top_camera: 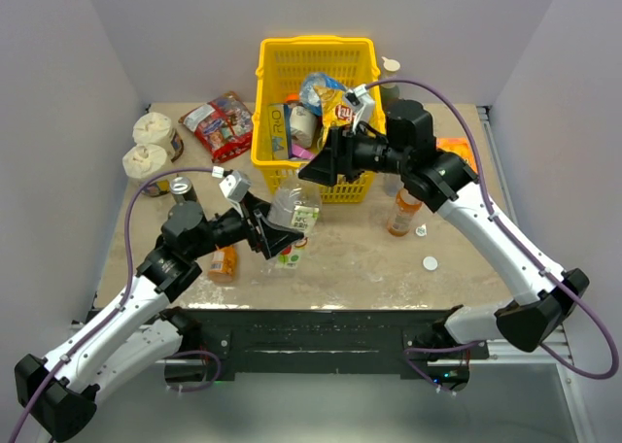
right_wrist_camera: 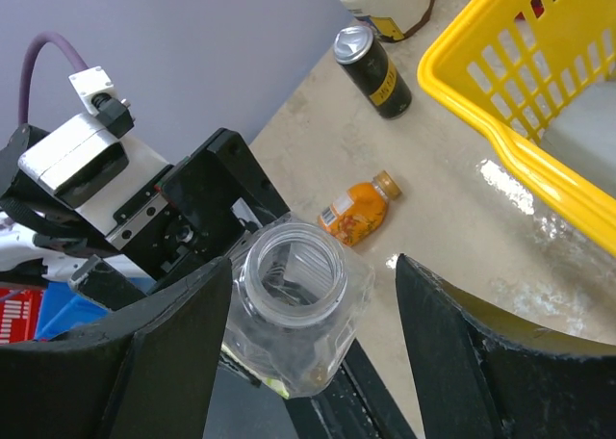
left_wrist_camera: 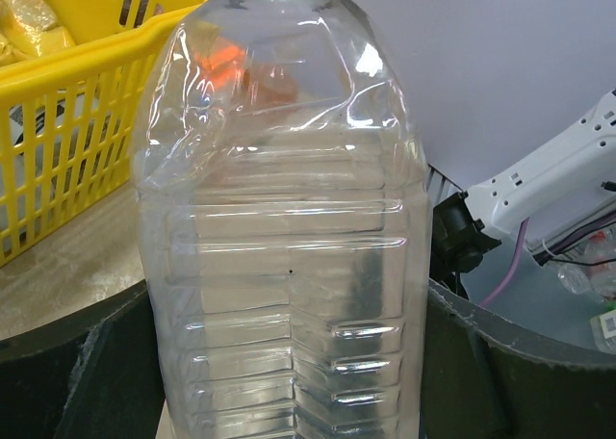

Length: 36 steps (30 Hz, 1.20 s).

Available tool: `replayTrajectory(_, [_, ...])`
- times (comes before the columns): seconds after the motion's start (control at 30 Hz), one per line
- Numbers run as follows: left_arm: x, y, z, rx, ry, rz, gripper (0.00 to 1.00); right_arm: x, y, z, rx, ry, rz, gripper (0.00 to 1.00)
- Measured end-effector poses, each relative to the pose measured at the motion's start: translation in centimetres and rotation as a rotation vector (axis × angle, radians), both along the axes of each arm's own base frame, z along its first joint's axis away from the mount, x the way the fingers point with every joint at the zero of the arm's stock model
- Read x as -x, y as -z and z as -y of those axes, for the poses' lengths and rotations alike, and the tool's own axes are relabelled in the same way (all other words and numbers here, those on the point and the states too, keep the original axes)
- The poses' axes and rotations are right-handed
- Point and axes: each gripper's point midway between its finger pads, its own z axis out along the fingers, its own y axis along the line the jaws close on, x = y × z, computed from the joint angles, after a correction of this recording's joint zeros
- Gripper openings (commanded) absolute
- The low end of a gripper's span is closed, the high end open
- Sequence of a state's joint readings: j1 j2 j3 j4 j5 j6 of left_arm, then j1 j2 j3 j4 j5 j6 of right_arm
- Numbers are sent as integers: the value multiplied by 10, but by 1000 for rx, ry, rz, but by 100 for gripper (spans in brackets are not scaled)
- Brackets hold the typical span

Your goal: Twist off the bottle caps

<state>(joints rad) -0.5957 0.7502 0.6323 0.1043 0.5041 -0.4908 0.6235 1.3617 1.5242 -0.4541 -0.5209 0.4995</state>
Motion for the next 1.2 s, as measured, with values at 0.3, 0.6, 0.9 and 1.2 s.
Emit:
replayTrajectory(0.3, [3, -2, 1, 7, 20, -1, 21, 11, 3, -11, -15, -45, -15, 31])
replayTrajectory(0.6, [5, -3, 0, 12, 15, -4, 80, 11, 0, -12, -23, -25, 6, 0])
replayTrajectory(0.9, [1, 7, -9, -40, -40, -8, 100, 21, 5, 18, 64, 85, 50, 0])
replayTrajectory(1.2, [15, 28, -16, -137, -12, -23, 100, 39, 40, 46, 149, 156, 19, 0])
